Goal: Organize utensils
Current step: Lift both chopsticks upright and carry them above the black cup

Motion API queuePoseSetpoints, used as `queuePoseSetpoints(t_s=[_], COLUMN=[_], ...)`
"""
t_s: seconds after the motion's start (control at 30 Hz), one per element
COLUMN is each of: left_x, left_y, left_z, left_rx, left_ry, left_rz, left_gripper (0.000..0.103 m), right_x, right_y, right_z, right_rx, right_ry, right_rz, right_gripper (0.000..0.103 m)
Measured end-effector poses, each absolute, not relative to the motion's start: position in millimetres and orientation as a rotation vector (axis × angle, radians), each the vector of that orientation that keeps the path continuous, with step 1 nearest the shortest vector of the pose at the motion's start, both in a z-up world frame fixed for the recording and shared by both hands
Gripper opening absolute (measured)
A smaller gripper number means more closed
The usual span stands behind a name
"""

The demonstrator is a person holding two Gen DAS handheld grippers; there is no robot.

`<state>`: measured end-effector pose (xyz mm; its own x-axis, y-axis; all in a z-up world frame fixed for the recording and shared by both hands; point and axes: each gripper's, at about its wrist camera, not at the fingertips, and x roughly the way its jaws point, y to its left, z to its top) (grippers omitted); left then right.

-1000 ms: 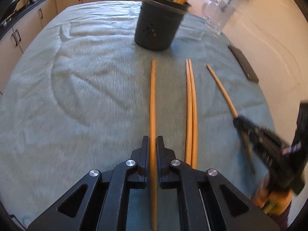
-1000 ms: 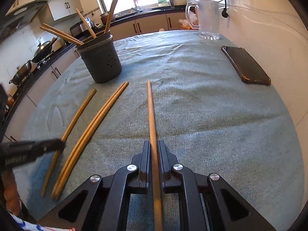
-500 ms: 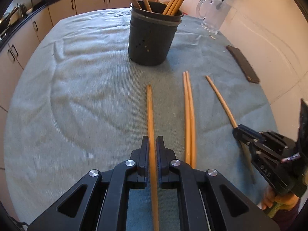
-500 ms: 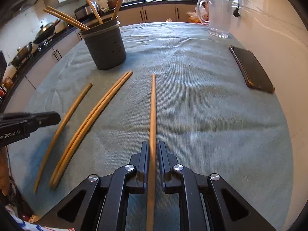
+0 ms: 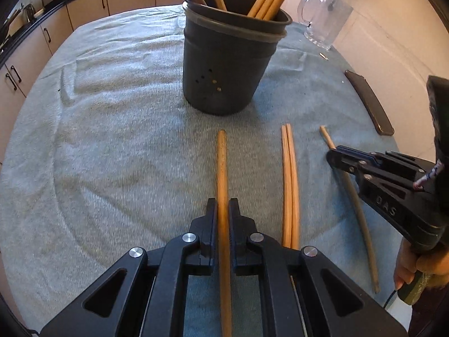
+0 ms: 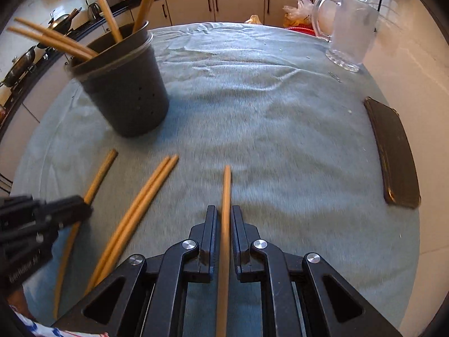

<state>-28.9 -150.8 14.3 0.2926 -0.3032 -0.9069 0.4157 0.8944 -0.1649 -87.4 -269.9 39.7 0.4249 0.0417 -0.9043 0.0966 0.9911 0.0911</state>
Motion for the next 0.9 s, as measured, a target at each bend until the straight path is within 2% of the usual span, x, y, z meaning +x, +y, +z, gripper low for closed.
queuePoseSetpoints(t_s=[0.33,0.63,0.9], left_x=[-23,-70,-131], left_y=[-148,-114,-105], left_z=[22,98,146], left_rx=[0.059,-0.029,-0.018], left_ry=[1.143,0.937,0.755], left_rz=[-0.459,-0.505,-0.539], left_gripper=[0.007,0.007,0.006], right_x=[-100,-159,-207], right_y=[-271,-274,-266], right_z=[52,119,156], right_rx=[0.195,0.223,0.26], right_ry=[1.034,0.803,0.665], right_rz=[-0.047,-0.026,-0.012], right_gripper=[0.006,0.006,0.006])
